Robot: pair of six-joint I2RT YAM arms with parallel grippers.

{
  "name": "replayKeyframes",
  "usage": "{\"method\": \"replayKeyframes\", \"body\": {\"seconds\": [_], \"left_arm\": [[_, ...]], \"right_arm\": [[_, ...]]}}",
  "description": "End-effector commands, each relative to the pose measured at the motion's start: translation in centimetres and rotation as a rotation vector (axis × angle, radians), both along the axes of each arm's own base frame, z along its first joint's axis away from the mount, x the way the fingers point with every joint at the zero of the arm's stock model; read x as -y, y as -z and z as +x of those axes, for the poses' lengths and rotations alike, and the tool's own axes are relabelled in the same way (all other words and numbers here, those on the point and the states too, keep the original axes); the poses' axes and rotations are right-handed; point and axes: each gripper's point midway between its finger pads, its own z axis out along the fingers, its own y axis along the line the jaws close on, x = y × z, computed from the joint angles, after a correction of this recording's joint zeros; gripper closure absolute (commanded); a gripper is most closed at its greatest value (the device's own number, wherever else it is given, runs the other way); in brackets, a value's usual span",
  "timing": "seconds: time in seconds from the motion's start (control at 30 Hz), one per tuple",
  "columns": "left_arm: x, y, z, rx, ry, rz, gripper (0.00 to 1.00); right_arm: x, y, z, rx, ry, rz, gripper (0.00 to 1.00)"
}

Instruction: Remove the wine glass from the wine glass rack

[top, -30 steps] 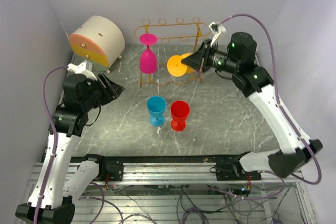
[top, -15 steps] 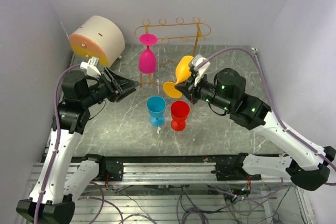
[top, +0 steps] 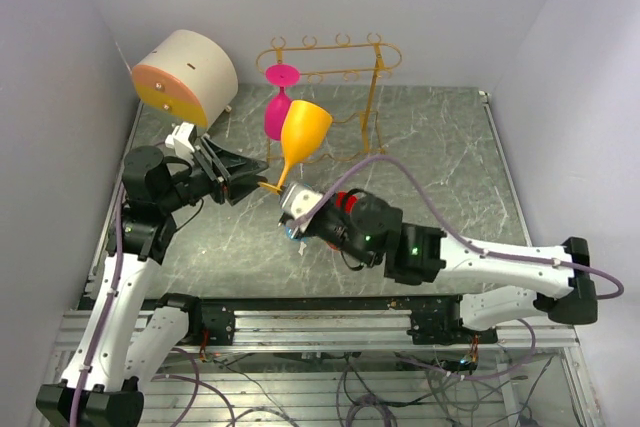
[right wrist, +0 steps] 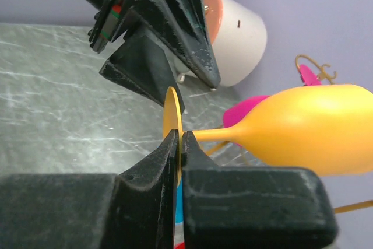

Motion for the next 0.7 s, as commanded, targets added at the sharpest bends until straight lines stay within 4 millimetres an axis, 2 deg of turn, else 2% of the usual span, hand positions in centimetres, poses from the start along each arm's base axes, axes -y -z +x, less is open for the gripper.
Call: {"method": "replayKeyframes", "body": {"seconds": [0.0, 0.17, 0.33, 0.67], "left_arm": [[0.4, -0.7, -1.5, -0.007, 0.06, -0.055, 0.38], [0.3, 0.8, -1.5, -0.042, 0.053, -0.056, 0.38], [0.3, 1.7, -1.6, -0.07, 0.05, -0.067, 0.38], [0.4, 0.8, -1.8, -0.072, 0.057, -0.09, 0.38]], "right_arm": [[0.8, -2.0, 1.0, 0.224, 0.183, 0.024, 1.0], [2.1, -2.5, 1.0, 0.347, 0.274, 0.03, 1.0], [3.4, -1.7, 0.6, 0.418, 0.287, 0.018, 1.0], [1.9, 0.6, -1.0, 0.503, 0.199, -0.052, 1.0]]}}
